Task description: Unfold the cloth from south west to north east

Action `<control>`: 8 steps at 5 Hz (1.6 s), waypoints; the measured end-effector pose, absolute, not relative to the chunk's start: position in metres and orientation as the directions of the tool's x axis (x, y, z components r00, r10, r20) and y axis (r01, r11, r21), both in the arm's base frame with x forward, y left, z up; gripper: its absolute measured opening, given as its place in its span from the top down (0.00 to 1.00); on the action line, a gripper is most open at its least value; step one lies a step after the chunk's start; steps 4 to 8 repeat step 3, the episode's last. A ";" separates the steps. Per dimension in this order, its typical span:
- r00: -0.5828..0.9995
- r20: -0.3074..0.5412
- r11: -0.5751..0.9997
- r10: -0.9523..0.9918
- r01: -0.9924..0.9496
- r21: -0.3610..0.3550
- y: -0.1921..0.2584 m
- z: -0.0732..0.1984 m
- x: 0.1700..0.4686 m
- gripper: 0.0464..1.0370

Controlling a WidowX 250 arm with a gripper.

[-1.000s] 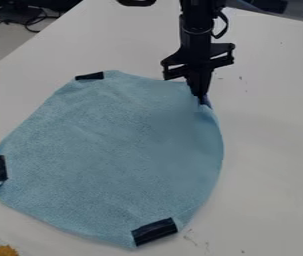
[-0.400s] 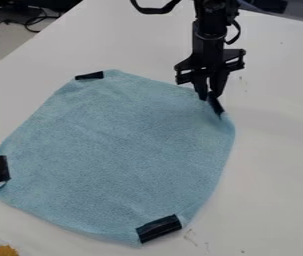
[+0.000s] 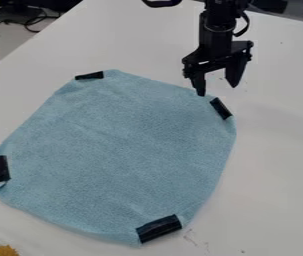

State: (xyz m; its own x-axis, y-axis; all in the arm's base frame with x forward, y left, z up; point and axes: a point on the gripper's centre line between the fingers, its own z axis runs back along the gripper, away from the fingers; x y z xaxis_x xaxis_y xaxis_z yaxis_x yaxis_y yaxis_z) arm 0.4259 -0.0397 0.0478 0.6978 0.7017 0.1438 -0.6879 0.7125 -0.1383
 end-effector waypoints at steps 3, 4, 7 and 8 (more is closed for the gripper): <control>0.709 0.151 0.725 0.689 -0.677 -0.126 -0.040 0.050 0.426 0.04; 0.709 0.151 0.725 0.689 -0.677 -0.126 -0.040 0.050 0.426 0.04; 0.709 0.151 0.725 0.689 -0.677 -0.126 -0.040 0.050 0.426 0.04; 0.709 0.151 0.725 0.689 -0.677 -0.126 -0.040 0.050 0.426 0.04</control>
